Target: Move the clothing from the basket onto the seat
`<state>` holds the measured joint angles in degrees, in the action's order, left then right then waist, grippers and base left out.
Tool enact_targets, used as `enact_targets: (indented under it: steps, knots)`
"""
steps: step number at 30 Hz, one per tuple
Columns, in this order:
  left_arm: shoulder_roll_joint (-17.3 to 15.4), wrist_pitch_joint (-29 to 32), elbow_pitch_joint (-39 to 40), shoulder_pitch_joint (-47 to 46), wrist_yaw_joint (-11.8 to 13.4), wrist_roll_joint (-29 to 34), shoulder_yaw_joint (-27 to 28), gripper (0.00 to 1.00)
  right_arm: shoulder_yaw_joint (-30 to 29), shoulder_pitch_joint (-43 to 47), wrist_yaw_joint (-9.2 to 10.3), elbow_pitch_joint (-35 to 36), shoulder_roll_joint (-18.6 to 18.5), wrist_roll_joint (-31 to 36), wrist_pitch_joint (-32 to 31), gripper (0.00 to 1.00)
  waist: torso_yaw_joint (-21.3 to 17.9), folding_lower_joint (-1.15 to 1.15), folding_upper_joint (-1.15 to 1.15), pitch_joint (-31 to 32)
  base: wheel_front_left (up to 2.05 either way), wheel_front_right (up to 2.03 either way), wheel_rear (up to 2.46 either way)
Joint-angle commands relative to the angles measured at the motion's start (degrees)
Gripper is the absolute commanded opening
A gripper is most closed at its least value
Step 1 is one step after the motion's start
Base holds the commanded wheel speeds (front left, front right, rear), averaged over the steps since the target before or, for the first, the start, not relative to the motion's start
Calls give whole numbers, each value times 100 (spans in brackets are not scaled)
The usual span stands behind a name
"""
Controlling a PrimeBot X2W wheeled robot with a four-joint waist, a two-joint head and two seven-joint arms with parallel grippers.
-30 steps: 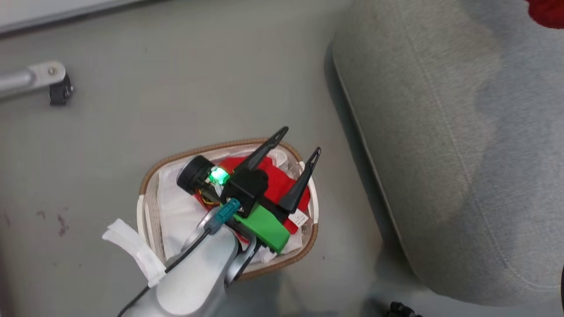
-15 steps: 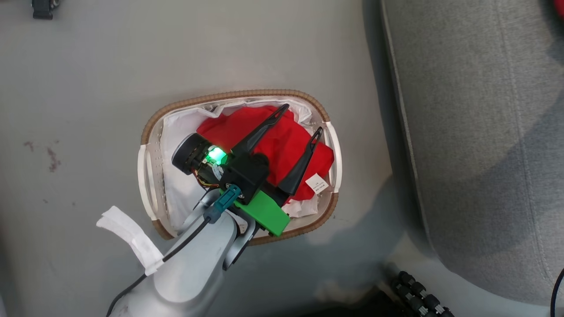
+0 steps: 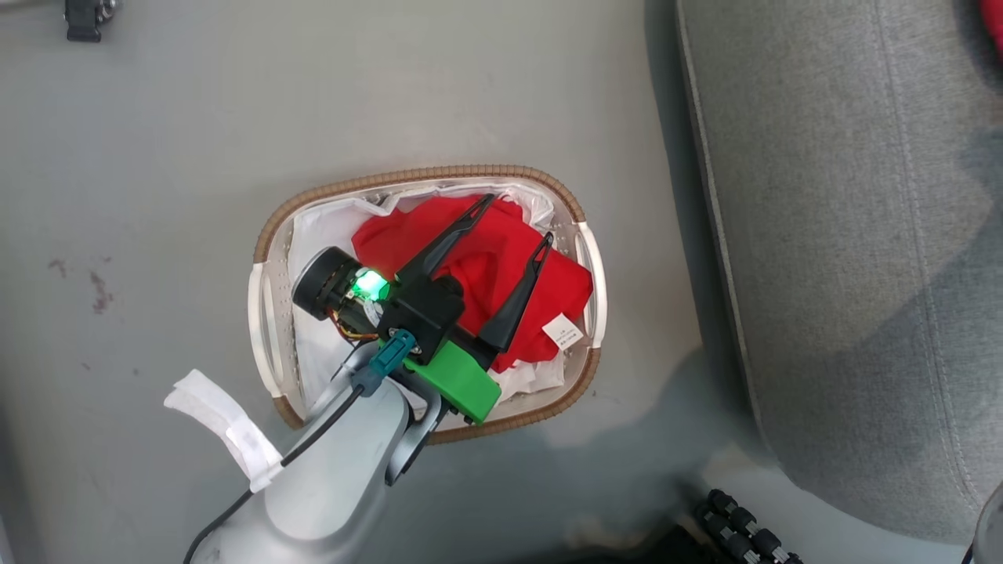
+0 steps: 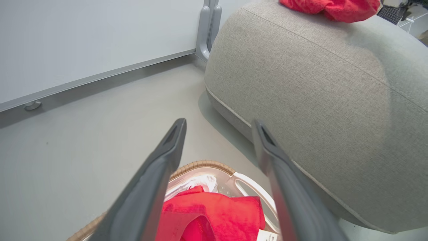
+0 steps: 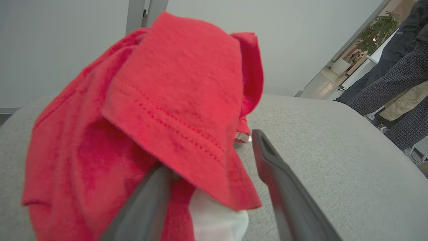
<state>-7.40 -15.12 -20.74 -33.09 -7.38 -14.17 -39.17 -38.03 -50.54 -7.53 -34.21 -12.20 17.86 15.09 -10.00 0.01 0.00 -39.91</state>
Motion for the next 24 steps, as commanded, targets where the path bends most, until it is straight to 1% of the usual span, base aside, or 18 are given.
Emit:
enact_targets:
  steps: [1,6,13,20,24]
  knots:
    - [-2,-5,-18,90,-17,-47,21,100,-47,191,8,85,45,-106,12,100,-67,-1,0,181,0,0,0]
    - [33,-5,-7,299,-17,-136,134,100,41,714,8,352,149,-224,12,100,-107,-1,0,566,0,0,0]
    - [124,-5,-14,686,-17,-193,347,100,405,1360,8,537,83,-224,12,100,-16,-1,0,1225,0,0,0]
    - [237,-5,-23,989,-17,-231,639,100,898,1520,8,620,-11,-258,12,100,199,-1,0,1893,0,0,0]
    - [302,-5,-66,1148,-13,-236,994,100,1225,1475,8,601,18,-311,12,100,368,-1,0,2267,0,0,0]
